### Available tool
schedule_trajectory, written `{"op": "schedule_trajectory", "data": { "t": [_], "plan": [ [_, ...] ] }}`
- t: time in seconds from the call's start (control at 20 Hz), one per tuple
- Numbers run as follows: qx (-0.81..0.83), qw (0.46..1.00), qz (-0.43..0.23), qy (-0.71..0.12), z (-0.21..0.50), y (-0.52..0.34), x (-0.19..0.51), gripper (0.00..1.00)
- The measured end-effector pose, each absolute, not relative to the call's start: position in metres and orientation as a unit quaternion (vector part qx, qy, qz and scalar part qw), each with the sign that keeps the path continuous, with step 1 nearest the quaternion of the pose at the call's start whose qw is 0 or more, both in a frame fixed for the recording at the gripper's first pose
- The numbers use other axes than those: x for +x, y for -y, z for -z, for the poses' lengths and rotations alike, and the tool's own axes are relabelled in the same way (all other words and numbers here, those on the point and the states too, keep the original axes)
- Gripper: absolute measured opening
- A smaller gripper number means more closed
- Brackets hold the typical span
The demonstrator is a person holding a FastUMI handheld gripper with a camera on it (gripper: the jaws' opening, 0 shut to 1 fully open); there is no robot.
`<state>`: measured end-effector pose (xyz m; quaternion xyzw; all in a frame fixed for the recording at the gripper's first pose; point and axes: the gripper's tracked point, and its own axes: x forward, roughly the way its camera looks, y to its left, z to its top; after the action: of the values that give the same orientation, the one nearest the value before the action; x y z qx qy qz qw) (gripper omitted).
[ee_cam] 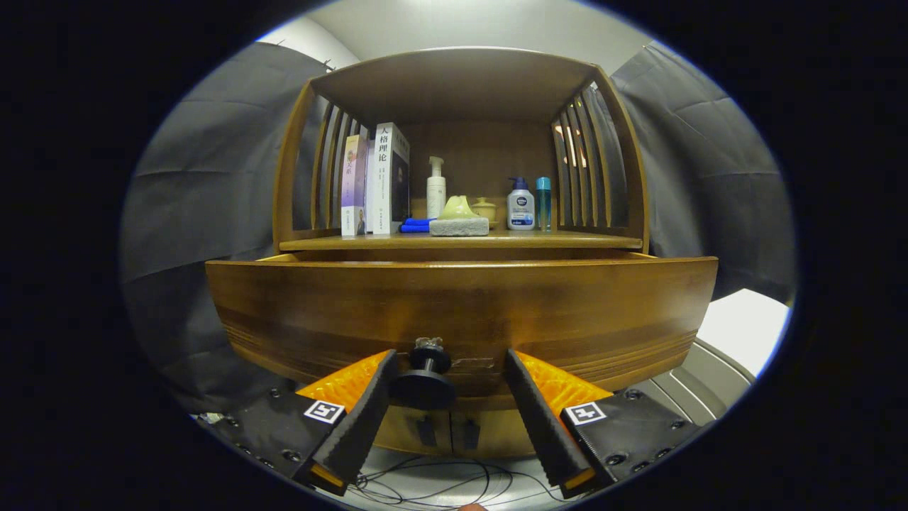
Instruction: Pull open the drawer, take out the items inside it, and place them on the countertop above the cabinet.
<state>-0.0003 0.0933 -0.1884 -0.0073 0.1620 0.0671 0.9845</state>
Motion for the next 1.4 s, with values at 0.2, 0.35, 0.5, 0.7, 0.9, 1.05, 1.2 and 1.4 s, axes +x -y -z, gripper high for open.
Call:
{"op": "schedule_trajectory", "data": {
  "t": [0.2,0.35,0.5,0.7,0.9,1.05,1.2,1.4],
  "plan": [
    [0.009,0.983,-0.064,-0.17,0.189,-0.096,0.02,0.97],
    [0.012,0.983,-0.061,-0.175,0.193,-0.097,0.036,0.96],
    [0.017,0.982,-0.057,-0.177,0.193,-0.099,0.048,0.96],
    [0.015,0.982,-0.057,-0.178,0.196,-0.1,0.063,0.96],
    [0.001,0.983,-0.058,-0.174,0.199,-0.1,0.075,0.96],
    [-0.006,0.984,-0.058,-0.168,0.201,-0.1,0.082,0.96],
    [-0.01,0.985,-0.058,-0.165,0.203,-0.101,0.092,0.96],
    [-0.022,0.985,-0.059,-0.158,0.205,-0.101,0.106,0.96]
  ]
}}
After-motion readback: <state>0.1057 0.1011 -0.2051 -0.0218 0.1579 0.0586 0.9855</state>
